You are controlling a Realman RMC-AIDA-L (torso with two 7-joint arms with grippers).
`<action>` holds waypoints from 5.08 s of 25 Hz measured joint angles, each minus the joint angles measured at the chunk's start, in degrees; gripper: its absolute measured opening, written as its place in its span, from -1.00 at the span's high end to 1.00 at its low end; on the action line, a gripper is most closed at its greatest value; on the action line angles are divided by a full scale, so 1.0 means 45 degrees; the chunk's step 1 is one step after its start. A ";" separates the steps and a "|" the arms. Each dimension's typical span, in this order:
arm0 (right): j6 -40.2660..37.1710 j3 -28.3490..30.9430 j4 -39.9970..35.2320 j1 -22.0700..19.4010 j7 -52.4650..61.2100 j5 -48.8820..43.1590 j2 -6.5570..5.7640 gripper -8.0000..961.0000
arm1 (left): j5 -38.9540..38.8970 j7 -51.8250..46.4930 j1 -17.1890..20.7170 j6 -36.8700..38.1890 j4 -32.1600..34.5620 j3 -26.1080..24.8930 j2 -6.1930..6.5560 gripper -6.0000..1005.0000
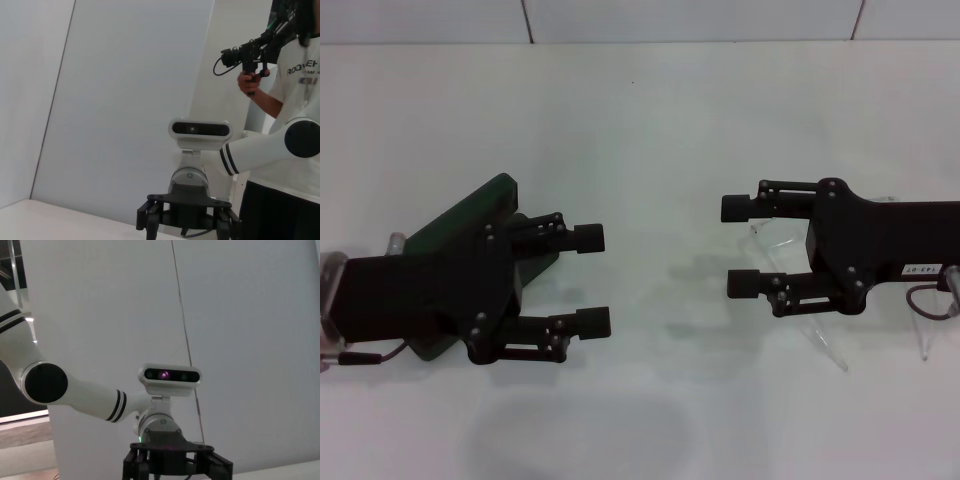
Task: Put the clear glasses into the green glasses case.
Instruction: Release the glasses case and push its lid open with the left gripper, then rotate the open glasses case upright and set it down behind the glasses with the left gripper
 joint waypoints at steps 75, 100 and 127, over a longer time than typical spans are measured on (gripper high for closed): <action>0.1655 0.3829 0.0350 -0.1959 -0.0904 0.0246 -0.0188 -0.53 | 1.3572 -1.3370 -0.2337 -0.4784 0.8782 0.2470 -0.0756 -0.04; -0.1532 1.1946 0.2445 -0.3833 -0.2385 0.0766 -0.0159 -0.53 | 1.1437 -1.1012 -0.1062 -0.5787 1.2326 0.7303 -0.0815 0.77; -0.2581 1.2502 0.2828 -0.4754 -0.2383 0.0917 -0.0180 -0.53 | 1.2051 -1.1722 -0.3684 -1.1813 0.8205 1.2156 -0.0944 0.81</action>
